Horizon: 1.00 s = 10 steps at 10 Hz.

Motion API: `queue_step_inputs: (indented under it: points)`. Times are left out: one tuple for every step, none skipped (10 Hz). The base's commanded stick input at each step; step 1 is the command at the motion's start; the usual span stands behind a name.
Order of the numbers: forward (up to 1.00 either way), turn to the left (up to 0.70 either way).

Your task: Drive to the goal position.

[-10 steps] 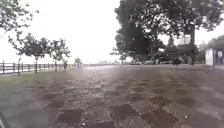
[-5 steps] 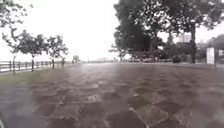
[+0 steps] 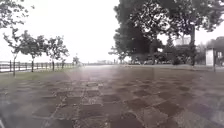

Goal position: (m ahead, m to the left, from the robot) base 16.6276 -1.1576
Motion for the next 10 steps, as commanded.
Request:
queue_step_inputs:
  points:
    - [0.70, 0.00]
    - [0.70, 0.00]
    - [0.70, 0.00]
    - [0.70, 0.00]
    - [0.70, 0.00]
    - [0.70, 0.00]
    - [0.70, 0.00]
    - [0.70, 0.00]
    - [0.70, 0.00]
    - [0.70, 0.00]
